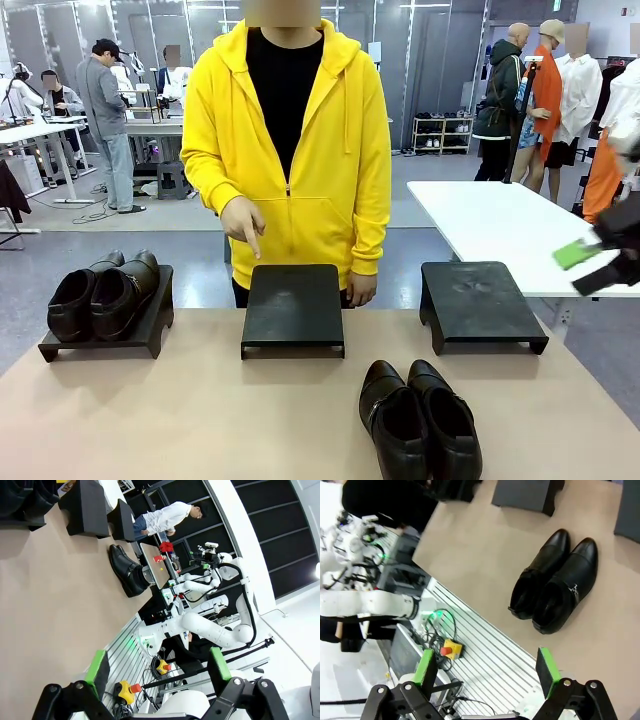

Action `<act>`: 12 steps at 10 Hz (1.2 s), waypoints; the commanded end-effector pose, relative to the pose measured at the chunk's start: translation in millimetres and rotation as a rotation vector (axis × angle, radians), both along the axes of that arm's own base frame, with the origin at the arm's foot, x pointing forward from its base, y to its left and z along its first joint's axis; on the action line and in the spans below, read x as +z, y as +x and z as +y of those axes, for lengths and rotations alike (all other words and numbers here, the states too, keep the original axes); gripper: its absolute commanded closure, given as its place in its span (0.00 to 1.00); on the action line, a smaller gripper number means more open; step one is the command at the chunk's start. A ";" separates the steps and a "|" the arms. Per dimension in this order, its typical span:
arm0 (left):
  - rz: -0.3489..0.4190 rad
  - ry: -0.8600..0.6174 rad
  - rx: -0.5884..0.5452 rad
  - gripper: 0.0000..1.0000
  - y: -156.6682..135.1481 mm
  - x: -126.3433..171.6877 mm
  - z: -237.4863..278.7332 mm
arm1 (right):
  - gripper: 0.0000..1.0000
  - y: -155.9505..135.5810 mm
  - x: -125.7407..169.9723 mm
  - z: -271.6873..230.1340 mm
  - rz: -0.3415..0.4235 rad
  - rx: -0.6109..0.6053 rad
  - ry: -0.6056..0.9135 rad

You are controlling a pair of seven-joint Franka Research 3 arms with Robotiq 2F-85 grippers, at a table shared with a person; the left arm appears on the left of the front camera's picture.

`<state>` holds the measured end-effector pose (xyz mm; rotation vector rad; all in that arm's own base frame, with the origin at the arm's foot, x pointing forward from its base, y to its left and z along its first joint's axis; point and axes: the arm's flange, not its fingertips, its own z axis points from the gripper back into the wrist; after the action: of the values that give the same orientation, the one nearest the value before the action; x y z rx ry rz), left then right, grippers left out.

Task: Place the shoes on the stand as instructed by the person.
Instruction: Pick up another pair of Shoes and place it on the Shoes Stand indicated by the person.

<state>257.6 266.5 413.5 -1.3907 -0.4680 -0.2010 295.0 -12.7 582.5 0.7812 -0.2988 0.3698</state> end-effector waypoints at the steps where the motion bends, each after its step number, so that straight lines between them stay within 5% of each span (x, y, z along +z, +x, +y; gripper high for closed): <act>1: -0.022 -0.002 -0.002 0.00 -3.4 1.0 -2.4 | 0.00 16.2 -1.8 42.6 0.070 -0.010 -0.121; 6: -0.022 -0.002 -0.002 0.00 -3.4 1.0 -2.4 | 0.00 27.9 -57.5 155.3 0.111 -0.216 -0.470; 12: -0.022 -0.002 -0.002 0.00 -3.4 1.0 -2.4 | 0.00 37.4 -161.9 205.0 0.107 -0.250 -0.684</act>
<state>257.3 266.4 413.5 -1.3906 -0.4684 -0.2005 327.9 185.5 429.3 0.1178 -0.1268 0.2049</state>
